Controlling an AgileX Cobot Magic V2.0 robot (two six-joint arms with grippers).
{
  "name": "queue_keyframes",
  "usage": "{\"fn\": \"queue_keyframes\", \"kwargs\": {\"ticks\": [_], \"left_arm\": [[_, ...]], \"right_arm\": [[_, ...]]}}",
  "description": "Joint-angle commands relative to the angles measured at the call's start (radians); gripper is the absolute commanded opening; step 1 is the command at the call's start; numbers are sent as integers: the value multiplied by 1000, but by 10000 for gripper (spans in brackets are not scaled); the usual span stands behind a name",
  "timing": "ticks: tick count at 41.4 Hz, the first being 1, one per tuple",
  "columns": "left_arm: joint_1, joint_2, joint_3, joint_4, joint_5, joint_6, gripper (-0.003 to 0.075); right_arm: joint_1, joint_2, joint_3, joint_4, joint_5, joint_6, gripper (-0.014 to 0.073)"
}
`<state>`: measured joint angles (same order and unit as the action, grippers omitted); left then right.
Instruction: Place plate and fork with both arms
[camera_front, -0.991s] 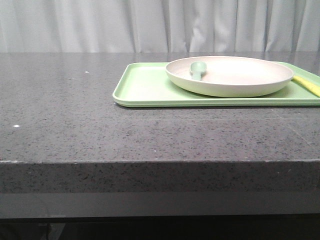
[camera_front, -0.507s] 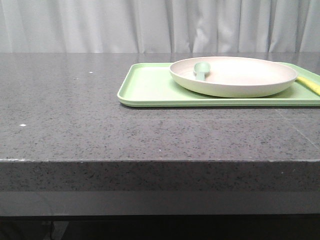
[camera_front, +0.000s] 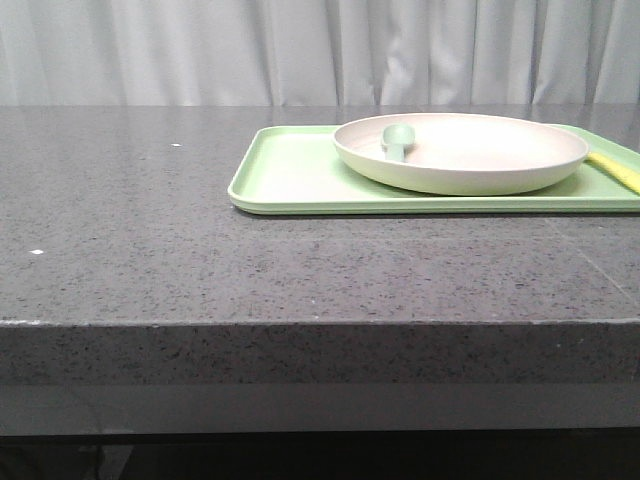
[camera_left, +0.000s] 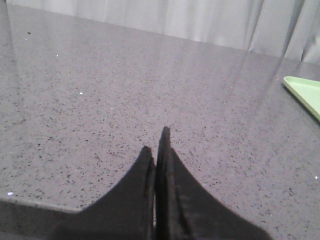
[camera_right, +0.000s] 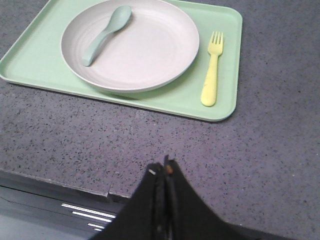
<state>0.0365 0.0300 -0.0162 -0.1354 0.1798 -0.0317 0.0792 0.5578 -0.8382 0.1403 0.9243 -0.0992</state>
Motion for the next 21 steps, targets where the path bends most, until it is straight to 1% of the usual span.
{"fn": "queue_keyframes", "kwargs": {"ticks": [1, 3, 4, 10, 15, 21], "left_arm": [[3, -28, 14, 15, -127, -27, -18], [3, -50, 27, 15, -125, -27, -18], [3, -61, 27, 20, -90, -27, -18], [0, -60, 25, 64, -95, -27, -18], [-17, -60, 25, 96, -131, -25, -18], [-34, -60, 25, 97, -188, -25, -18]], "right_arm": [[0, 3, -23, 0, -74, -11, -67], [0, 3, -23, 0, -74, -11, -67], [0, 3, -23, 0, -74, -11, -67], [0, 3, -23, 0, -73, -11, -67], [0, 3, -23, 0, -73, -11, -67], [0, 3, -23, 0, -73, -11, -67]]}}
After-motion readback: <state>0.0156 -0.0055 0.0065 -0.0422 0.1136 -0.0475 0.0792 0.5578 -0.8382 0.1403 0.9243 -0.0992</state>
